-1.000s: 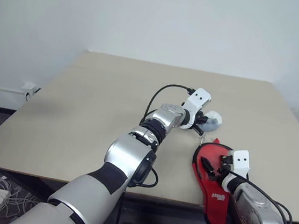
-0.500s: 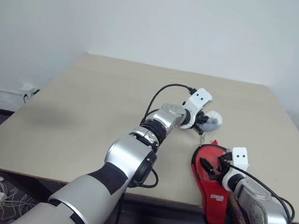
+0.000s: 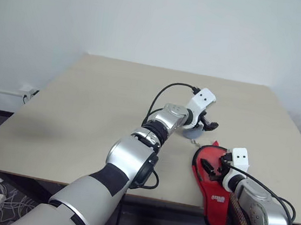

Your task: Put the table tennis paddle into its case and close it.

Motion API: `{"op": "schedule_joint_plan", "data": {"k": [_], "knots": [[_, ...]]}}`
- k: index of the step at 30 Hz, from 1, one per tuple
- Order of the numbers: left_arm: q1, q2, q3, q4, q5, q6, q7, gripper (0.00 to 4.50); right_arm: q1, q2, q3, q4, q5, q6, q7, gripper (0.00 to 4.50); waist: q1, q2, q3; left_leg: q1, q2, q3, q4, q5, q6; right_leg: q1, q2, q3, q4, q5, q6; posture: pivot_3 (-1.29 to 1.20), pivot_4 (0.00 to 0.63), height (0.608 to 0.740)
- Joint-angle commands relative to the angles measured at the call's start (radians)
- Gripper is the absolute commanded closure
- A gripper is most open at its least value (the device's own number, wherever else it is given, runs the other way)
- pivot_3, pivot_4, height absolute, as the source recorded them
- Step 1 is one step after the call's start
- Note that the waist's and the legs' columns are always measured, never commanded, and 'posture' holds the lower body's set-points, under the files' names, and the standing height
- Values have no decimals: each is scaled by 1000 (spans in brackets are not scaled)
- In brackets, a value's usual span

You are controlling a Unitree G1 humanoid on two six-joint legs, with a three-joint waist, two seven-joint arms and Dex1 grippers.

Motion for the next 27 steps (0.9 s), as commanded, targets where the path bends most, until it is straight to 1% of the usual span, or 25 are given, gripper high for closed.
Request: {"op": "schedule_joint_plan", "data": {"k": [1,4,7,9,10,13,15,18,20,23,25,27], "knots": [[-17,-161,24,-53,-35,9,-74,39,65,6,82,95,10,72,39,47,0,0,0,0,0,0,0,0,0,0,0,0,0,0,0,0,0,716],[-13,-88,49,-72,-69,41,-166,39,48,-3,59,71,26,56,55,47,-1,1,0,0,0,0,0,0,0,0,0,0,0,0,0,0,0,716],[18,-3,36,-114,-70,56,-293,39,19,-18,19,41,49,51,72,47,-5,4,1,-1,0,0,0,0,0,-1,0,0,0,0,0,0,0,716],[59,67,37,-184,-86,68,-403,39,-14,-40,-17,24,68,64,86,47,-7,9,1,-1,0,1,0,0,0,-1,0,1,0,0,0,0,0,716],[76,89,34,-217,-89,82,-435,39,-23,-51,-28,19,74,69,92,47,-10,13,2,-1,0,2,0,0,0,-2,0,1,0,0,0,0,0,716],[173,187,13,-399,-99,161,-509,39,-76,-97,-71,10,109,95,122,47,-16,22,8,-3,0,5,-1,0,0,-5,0,5,2,0,0,0,0,716],[237,225,-9,-520,-101,207,-527,39,-93,-118,-75,17,112,103,128,47,-18,26,10,-5,0,6,-1,0,0,-9,0,7,4,0,0,0,0,716],[369,295,-27,-769,-132,310,-542,39,-124,-153,-84,50,97,80,136,47,-13,26,10,-10,-1,6,0,0,0,-13,-1,7,3,0,0,0,0,716],[446,324,-42,-908,-138,360,-521,39,-152,-155,-115,77,99,54,127,47,-8,26,10,-13,-2,6,1,0,1,-15,-3,7,3,0,0,0,0,716],[523,340,-75,-1055,-159,414,-503,39,-185,-147,-163,101,121,35,119,47,0,27,11,-18,-3,5,4,0,1,-18,-3,7,4,1,0,0,0,716],[577,328,-110,-1149,-172,460,-486,39,-214,-135,-207,103,150,19,117,47,1,28,11,-18,-3,5,4,0,1,-19,-3,7,4,1,0,0,0,716],[620,314,-154,-1207,-170,468,-460,39,-241,-125,-246,111,176,10,108,47,1,31,12,-19,-3,6,4,0,1,-19,-3,8,4,1,0,0,0,716]]}}
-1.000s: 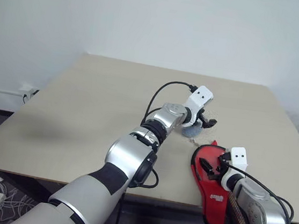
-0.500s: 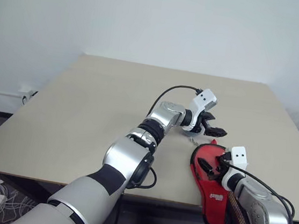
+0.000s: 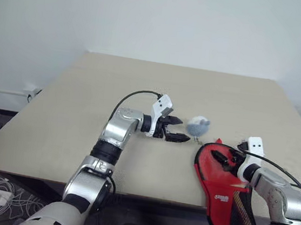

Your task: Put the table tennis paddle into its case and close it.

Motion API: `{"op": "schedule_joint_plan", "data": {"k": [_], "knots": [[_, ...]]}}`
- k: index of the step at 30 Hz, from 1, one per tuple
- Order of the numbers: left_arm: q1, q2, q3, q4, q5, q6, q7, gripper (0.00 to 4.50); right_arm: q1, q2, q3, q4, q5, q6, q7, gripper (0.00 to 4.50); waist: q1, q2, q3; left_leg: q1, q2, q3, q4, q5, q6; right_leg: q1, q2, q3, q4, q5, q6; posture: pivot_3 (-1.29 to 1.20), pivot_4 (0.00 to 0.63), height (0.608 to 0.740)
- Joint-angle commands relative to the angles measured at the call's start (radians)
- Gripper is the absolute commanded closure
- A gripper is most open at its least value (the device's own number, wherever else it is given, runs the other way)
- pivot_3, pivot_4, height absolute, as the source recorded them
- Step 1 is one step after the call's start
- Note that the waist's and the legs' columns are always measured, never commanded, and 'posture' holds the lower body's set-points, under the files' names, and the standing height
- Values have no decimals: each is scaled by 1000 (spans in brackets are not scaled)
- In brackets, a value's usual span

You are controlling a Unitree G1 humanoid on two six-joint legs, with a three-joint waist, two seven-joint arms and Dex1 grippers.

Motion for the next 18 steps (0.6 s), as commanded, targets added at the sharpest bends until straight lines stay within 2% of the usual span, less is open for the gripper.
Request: {"op": "schedule_joint_plan", "data": {"k": [1,6,18], "knots": [[35,-23,-71,-122,-18,17,42,39,-60,11,-81,-9,54,-37,-14,47,0,2,0,0,0,0,0,0,0,0,0,0,0,0,0,0,0,716],[70,-108,-135,-91,-9,3,146,39,-112,20,-93,34,61,-37,-40,47,0,4,0,0,0,0,0,0,0,0,1,0,0,0,0,0,0,716],[88,-254,-359,193,152,-279,326,39,-233,45,-15,154,50,-39,-37,47,-2,8,0,0,0,2,0,0,0,0,1,1,0,0,0,0,0,716]]}}
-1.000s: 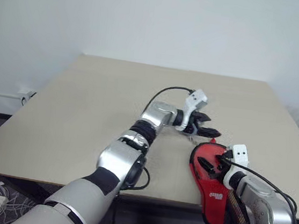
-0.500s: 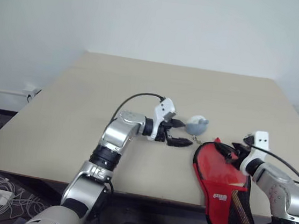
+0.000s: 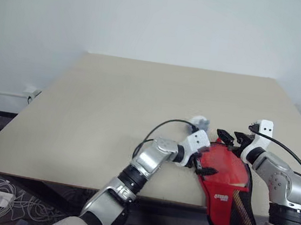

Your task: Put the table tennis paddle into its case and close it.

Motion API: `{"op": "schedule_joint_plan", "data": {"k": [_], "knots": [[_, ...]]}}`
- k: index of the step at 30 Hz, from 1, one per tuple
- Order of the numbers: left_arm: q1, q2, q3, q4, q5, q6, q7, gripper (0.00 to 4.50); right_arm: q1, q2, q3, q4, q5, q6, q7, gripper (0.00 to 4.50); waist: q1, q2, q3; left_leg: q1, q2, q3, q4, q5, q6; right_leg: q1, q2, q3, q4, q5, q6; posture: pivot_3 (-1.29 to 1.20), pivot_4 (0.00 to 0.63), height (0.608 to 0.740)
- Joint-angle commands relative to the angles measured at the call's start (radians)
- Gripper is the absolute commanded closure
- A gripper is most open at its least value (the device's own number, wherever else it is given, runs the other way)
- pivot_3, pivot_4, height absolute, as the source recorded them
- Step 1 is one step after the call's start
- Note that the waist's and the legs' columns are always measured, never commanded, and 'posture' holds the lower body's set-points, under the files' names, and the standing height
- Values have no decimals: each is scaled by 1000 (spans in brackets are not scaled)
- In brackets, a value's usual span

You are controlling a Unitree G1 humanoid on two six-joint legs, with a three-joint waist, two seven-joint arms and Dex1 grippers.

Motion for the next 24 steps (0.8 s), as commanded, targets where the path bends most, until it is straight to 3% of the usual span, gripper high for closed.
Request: {"op": "schedule_joint_plan", "data": {"k": [1,7,19,22,24], "knots": [[-9,-23,-37,59,47,-101,46,39,-62,6,23,31,5,-17,16,47,-2,1,0,0,0,0,0,0,0,0,0,0,0,0,0,0,0,716],[-4,-54,-83,128,98,-188,84,39,-144,34,102,145,-11,-17,49,47,-3,1,0,0,0,0,0,0,0,1,0,0,0,0,0,0,0,716],[-3,-54,-76,128,113,-169,92,39,-300,71,183,406,-99,-115,78,47,-5,2,-1,0,-1,-1,0,0,0,1,-1,-1,-1,0,0,0,0,716],[-3,-51,-74,129,115,-165,97,0,-309,79,194,452,-135,-145,59,671,-6,2,-1,0,-1,-1,0,0,0,1,-1,-1,-1,0,0,0,0,716],[-2,-48,-71,129,115,-164,101,0,-303,80,210,462,-155,-158,63,1336,-6,2,-1,0,-1,-1,0,0,0,1,-1,-1,0,0,0,0,0,716]]}}
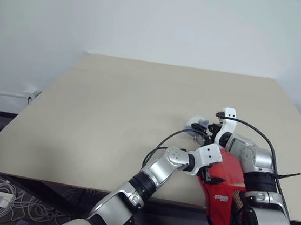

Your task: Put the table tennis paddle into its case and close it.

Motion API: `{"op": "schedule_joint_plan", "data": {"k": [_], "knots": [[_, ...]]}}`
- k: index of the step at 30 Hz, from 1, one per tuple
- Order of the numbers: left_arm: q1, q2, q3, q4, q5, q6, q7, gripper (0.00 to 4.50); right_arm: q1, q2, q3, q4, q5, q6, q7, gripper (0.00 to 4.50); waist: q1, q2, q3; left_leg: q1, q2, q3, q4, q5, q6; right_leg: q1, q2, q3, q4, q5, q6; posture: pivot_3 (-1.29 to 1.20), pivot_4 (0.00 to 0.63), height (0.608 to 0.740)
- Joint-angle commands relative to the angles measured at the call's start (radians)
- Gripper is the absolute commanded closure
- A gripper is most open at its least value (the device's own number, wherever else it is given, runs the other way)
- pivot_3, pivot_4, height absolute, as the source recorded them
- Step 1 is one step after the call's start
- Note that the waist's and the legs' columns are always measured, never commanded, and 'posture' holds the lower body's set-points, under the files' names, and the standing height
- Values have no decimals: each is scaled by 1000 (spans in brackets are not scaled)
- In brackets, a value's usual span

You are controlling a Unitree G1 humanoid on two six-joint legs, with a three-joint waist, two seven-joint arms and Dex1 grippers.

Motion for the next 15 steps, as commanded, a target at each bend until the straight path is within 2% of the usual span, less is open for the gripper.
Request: {"op": "schedule_joint_plan", "data": {"k": [1,5,9,11,15], "knots": [[-6,8,-12,20,34,20,17,0,-21,3,15,1,-33,-43,-1,1638,0,0,0,0,0,0,0,0,0,0,0,0,0,0,0,0,0,716],[-7,11,-12,23,37,21,20,0,-14,9,5,-13,-38,-56,-6,3078,0,0,0,0,0,0,0,0,0,0,0,0,0,0,0,0,0,716],[-5,11,-18,23,39,24,18,0,2,15,-37,-64,-27,-64,-39,4170,0,0,0,0,0,0,0,0,0,0,0,0,0,0,0,0,0,716],[-7,9,-20,28,41,27,20,0,12,21,-68,-95,-6,-50,-57,4389,0,0,0,0,0,0,0,0,0,0,0,0,0,0,0,0,0,716],[-11,4,-29,42,50,51,24,0,72,46,-143,-215,35,-10,-128,4413,0,0,0,0,0,0,0,0,0,0,0,0,0,0,0,0,0,716]]}}
